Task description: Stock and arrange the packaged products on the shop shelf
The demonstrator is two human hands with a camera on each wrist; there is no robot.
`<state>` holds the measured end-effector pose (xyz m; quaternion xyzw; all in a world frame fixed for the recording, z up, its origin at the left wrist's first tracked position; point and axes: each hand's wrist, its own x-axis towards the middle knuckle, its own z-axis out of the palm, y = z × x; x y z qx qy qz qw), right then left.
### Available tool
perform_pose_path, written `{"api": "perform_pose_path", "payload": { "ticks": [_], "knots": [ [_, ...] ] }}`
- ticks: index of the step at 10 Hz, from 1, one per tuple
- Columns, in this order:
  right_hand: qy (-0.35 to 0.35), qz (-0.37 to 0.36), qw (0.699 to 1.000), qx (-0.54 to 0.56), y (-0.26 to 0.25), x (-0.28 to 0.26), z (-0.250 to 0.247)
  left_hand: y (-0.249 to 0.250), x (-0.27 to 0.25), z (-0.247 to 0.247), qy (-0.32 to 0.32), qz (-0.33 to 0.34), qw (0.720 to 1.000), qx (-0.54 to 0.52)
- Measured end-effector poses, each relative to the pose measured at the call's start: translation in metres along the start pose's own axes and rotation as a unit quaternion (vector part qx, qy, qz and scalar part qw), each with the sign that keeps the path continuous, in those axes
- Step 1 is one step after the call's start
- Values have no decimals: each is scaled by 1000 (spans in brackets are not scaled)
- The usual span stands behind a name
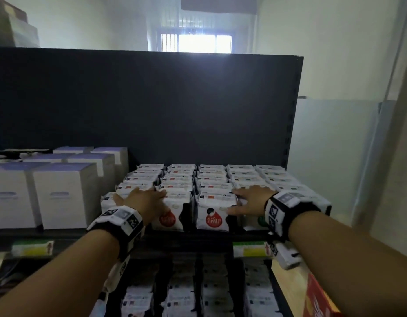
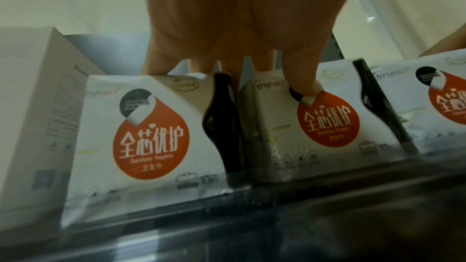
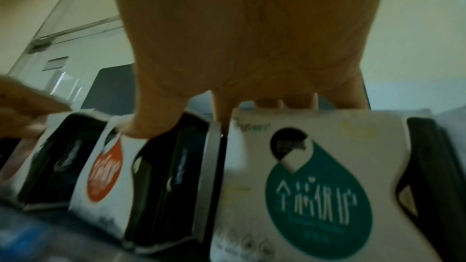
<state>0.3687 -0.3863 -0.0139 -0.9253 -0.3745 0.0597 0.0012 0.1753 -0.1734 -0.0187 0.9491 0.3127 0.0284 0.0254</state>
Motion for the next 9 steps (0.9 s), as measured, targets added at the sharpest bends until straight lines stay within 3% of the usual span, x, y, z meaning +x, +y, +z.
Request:
{"api": "perform_pose_path", "payload": {
  "ticks": [4,6,7,8,9],
  "knots": [
    [47,34,998,-6,6,12,25,-4,4,-1,-1,8,1000,-13],
    [96,66,993,22,14,8,22,-2,5,-13,-31,32,999,-22],
    [171,39,984,32,-2,-8,7,-8,12,-13,27,26,999,-25],
    [236,-4,968,84,-28,-35,-1,-18,-9,-19,154,64,979,-115],
    [329,-59,914,228,-44,-83,1,-37,-57,-10,310,105,901,-285]
  ]
}}
